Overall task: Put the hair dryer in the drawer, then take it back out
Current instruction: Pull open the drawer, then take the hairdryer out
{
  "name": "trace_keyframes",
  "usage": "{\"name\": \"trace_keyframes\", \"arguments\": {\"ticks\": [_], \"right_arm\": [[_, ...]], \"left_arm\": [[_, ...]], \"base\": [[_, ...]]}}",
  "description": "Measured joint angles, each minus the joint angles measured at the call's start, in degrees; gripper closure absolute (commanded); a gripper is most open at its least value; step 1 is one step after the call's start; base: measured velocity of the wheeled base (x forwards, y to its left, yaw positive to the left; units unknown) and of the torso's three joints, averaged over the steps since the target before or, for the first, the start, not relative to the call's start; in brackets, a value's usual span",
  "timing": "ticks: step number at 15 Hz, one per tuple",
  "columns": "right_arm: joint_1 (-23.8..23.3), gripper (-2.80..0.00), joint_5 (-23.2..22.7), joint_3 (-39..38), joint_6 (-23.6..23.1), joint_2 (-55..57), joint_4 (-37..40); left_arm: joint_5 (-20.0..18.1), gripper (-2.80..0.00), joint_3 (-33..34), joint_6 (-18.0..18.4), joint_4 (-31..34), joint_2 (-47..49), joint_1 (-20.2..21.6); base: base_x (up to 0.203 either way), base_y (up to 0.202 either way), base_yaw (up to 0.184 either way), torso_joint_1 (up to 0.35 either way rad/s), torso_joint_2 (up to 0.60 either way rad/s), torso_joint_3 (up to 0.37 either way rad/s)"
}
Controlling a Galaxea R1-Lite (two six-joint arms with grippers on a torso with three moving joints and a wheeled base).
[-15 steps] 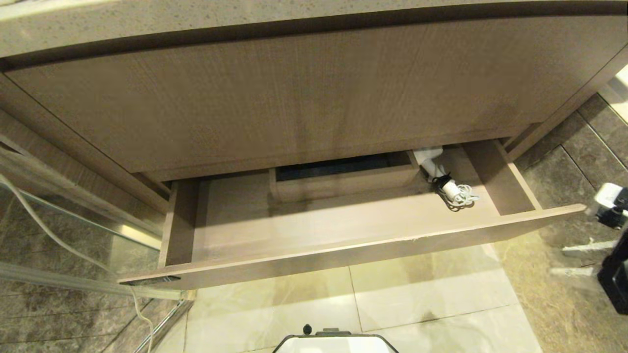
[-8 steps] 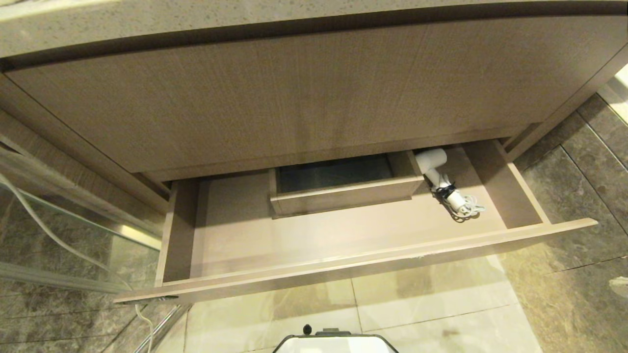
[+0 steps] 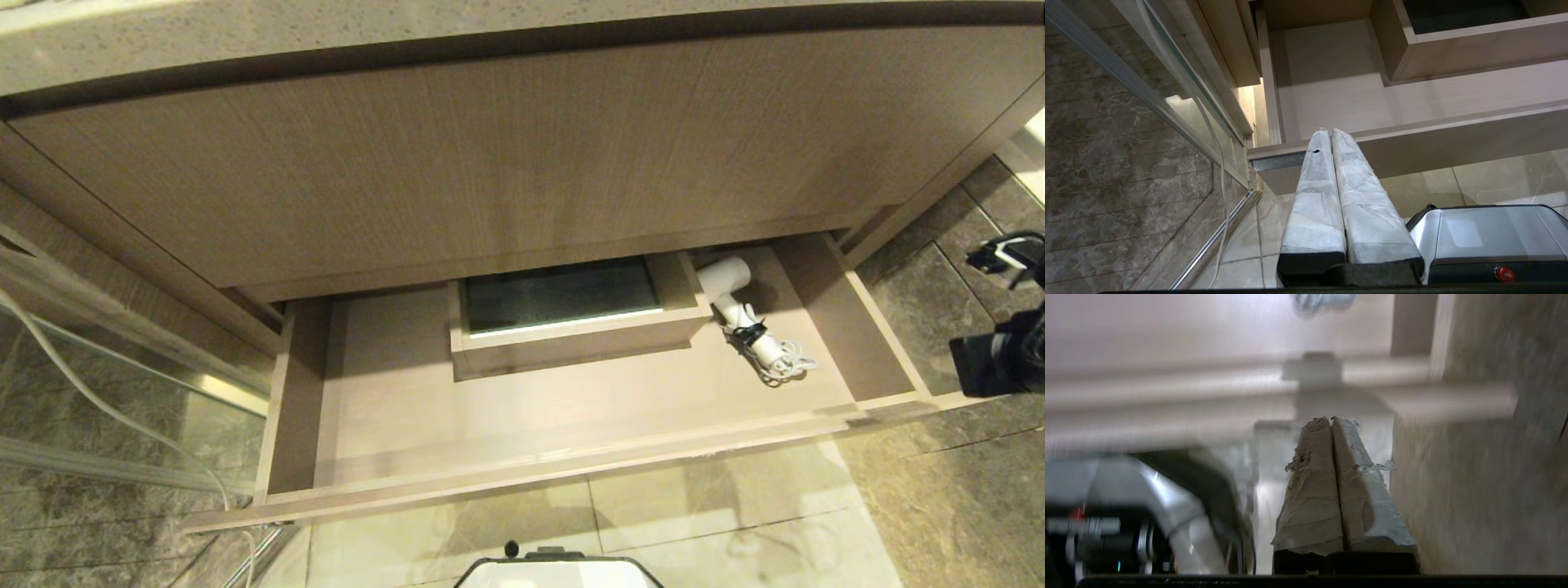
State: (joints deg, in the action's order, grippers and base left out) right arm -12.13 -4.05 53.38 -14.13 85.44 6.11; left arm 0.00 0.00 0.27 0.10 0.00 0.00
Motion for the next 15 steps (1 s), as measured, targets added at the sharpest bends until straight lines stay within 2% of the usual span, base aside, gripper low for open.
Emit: {"name": "trace_keyframes", "arguments": {"ticks": [3, 6, 11, 15], "right_arm": [[0.0, -2.8, -0.1, 11.0, 0.7, 11.3, -0.8], [0.5, -2.8, -0.2, 18.2, 0.6, 19.8, -1.4], [2.5, -2.8, -0.3, 23.2, 0.3, 28.0, -1.8], [5.6, -2.8, -0.4, 26.4, -0.6, 33.9, -5.7]], "left_arm": [[0.0, 0.0, 0.0, 0.0, 0.0, 0.0, 0.0], [0.0, 0.0, 0.0, 0.0, 0.0, 0.0, 0.0], [0.0, 0.0, 0.0, 0.0, 0.0, 0.0, 0.0], [0.0, 0.0, 0.0, 0.0, 0.0, 0.0, 0.0]], "base": [[0.0, 0.0, 0.0, 0.0, 0.0, 0.0], [0.0, 0.0, 0.0, 0.0, 0.0, 0.0], [0.0, 0.0, 0.0, 0.0, 0.0, 0.0], [0.0, 0.0, 0.0, 0.0, 0.0, 0.0]]}}
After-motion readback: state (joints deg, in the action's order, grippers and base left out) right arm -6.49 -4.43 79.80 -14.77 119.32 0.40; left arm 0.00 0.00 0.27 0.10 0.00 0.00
